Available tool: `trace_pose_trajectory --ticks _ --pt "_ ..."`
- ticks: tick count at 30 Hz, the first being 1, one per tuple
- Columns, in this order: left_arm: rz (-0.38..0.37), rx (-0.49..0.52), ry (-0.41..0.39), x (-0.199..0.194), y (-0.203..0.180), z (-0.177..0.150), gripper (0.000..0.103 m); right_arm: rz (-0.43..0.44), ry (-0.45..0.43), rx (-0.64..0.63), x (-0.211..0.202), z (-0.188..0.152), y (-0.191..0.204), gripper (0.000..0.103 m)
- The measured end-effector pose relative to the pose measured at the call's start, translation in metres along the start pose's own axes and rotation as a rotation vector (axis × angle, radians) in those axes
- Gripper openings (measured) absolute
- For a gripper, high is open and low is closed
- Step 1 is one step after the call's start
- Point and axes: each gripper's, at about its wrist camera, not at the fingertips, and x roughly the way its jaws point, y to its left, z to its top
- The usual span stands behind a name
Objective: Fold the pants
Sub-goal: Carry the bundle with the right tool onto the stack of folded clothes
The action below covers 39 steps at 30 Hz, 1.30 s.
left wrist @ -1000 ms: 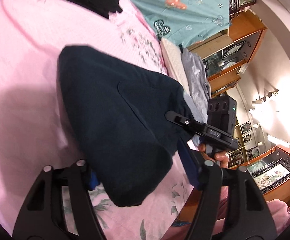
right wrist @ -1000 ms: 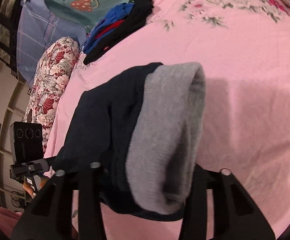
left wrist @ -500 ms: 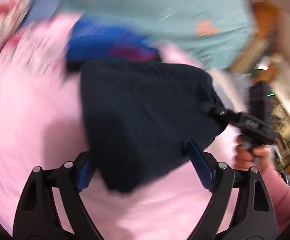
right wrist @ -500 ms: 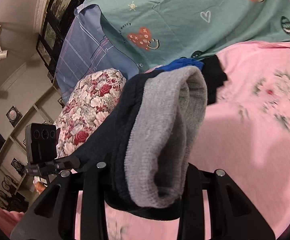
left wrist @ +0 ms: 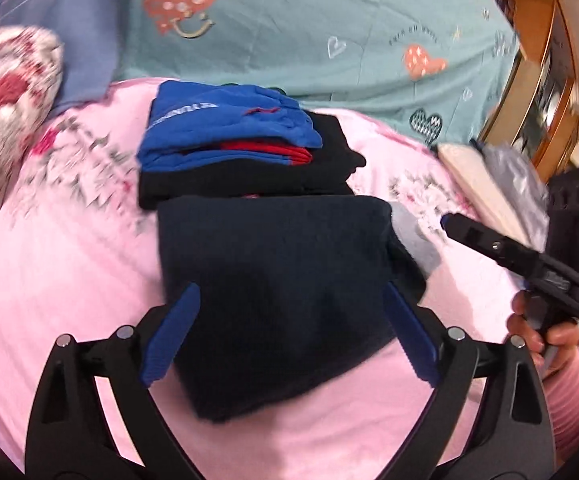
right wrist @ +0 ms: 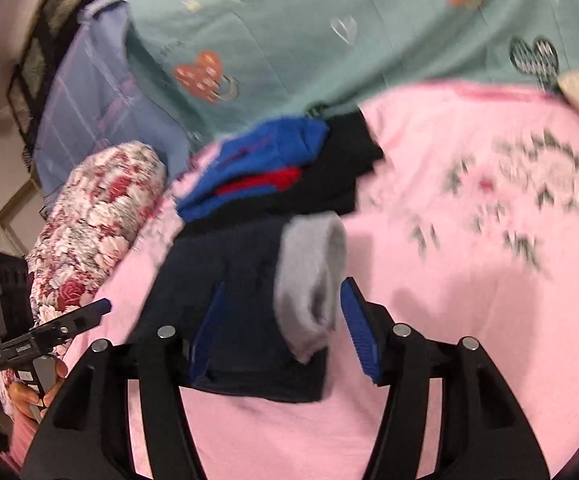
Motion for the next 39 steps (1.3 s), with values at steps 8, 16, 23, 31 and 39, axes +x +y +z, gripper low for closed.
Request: trace_pose_trajectory --ticks 8,16,23,31,39 --pt "0.101 0.023 0.131 0.067 0.01 0.001 0.094 0.102 0.018 -0.065 0.043 0.021 0.027 0.061" --pt "0.112 0.046 0.113 0.05 0.004 -0.008 0.095 0.047 0.092 -0.005 0.079 0.01 -0.004 0.061" --pt "0.14 0.067 0.114 0.038 -0.004 -0.022 0.095 0.111 0.065 -0.081 0.028 -0.006 0.027 0.062" --pt "0.101 -0.01 0.094 0.006 0.009 -0.044 0.096 0.069 0.198 -0.104 0.04 -0.04 0.025 0.062" --pt "0.166 0.052 0.172 0.009 0.004 -0.072 0.099 0.084 0.266 0.016 0.038 -0.053 -0.002 0.063"
